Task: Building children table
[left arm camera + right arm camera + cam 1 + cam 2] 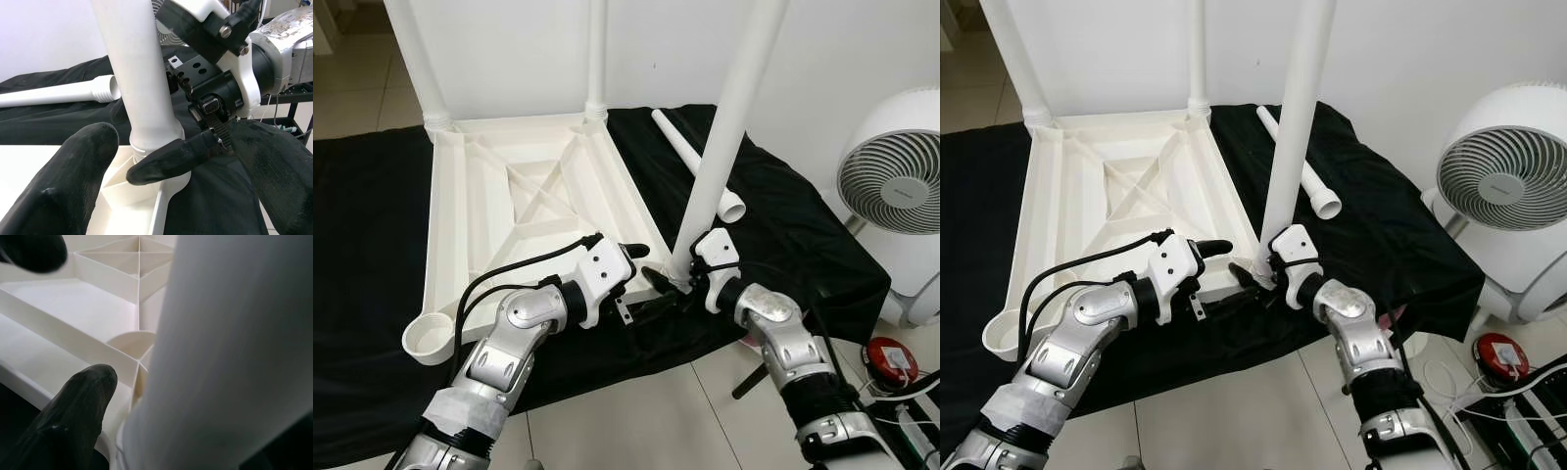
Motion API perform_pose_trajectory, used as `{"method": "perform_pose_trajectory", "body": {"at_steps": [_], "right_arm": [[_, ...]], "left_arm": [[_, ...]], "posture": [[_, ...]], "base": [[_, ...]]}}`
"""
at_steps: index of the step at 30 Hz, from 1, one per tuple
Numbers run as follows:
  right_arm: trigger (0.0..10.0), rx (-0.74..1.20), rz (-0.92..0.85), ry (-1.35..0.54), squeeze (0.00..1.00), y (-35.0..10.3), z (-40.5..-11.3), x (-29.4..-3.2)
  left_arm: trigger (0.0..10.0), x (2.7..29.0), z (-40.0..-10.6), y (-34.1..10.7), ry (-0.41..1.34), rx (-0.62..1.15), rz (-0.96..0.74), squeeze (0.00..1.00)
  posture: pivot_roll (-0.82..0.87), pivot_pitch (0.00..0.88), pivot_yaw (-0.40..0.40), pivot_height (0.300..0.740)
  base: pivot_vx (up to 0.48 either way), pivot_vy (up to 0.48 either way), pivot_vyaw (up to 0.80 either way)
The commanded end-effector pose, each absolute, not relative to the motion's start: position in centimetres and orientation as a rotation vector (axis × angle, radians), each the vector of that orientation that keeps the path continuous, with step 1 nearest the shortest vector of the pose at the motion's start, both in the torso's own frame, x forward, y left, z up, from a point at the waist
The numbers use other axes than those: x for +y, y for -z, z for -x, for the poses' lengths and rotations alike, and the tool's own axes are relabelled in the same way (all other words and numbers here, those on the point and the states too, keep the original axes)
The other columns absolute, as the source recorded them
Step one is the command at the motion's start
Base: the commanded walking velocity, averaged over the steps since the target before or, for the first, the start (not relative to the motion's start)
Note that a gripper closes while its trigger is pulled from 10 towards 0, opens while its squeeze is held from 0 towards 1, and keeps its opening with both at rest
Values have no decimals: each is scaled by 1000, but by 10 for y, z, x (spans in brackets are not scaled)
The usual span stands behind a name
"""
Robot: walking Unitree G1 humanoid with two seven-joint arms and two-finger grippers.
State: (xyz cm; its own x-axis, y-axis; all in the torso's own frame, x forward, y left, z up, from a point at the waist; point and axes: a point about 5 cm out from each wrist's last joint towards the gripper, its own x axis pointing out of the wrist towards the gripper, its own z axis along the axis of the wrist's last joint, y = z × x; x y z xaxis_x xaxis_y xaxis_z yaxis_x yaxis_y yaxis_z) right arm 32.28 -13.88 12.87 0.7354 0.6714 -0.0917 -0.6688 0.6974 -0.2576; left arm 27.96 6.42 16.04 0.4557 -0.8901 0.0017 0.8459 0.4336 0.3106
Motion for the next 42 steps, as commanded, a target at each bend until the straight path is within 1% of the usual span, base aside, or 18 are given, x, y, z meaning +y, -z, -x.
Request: {"method": "perform_pose_trajectory", "body": {"at_steps": [1, 7, 16, 17, 18, 22, 25, 28, 35, 42], "right_arm": [[10000, -1, 285, -752, 0, -129, -325, -142], [10000, 1, 284, -738, 0, -128, -326, -152], [10000, 2, 268, -741, 0, -121, -324, -154], [10000, 4, 265, -740, 0, -119, -322, -153], [10000, 9, 263, -735, 0, -117, -321, -153], [10000, 12, 261, -732, 0, -116, -320, -153], [10000, 11, 259, -719, 0, -117, -322, -155], [10000, 8, 258, -718, 0, -118, -322, -156], [10000, 5, 262, -725, 0, -118, -324, -154], [10000, 8, 270, -724, 0, -121, -324, -155]], "left_arm": [[10000, 61, -283, -162, 1058, -188, -288, 0], [10000, 61, -284, -166, 1043, -211, -290, 0], [10000, 61, -283, -166, 1050, -217, -292, 0], [10000, 62, -283, -166, 1055, -217, -298, 0], [10000, 64, -282, -165, 1058, -215, -303, 0], [10000, 66, -282, -165, 1060, -214, -306, 0], [10000, 73, -285, -166, 1054, -211, -329, 0], [10000, 75, -286, -167, 1049, -211, -333, 0], [10000, 80, -290, -168, 1033, -211, -343, 0], [10000, 82, -293, -169, 1028, -210, -358, 0]], "posture": [[-38, 0, -77, 740], [-46, 0, -80, 740], [-44, 0, -59, 740], [-48, 0, -32, 740], [-49, 0, -26, 740], [-49, 0, -26, 740], [-54, 0, -18, 740], [-52, 0, -15, 740], [-49, 0, -16, 740], [-48, 0, -41, 740]], "base": [[0, 0, 0], [0, 0, 0], [0, 0, 0], [0, 0, 0], [0, 0, 0], [0, 0, 0], [0, 0, 0], [0, 0, 0], [0, 0, 0], [0, 0, 0]]}}
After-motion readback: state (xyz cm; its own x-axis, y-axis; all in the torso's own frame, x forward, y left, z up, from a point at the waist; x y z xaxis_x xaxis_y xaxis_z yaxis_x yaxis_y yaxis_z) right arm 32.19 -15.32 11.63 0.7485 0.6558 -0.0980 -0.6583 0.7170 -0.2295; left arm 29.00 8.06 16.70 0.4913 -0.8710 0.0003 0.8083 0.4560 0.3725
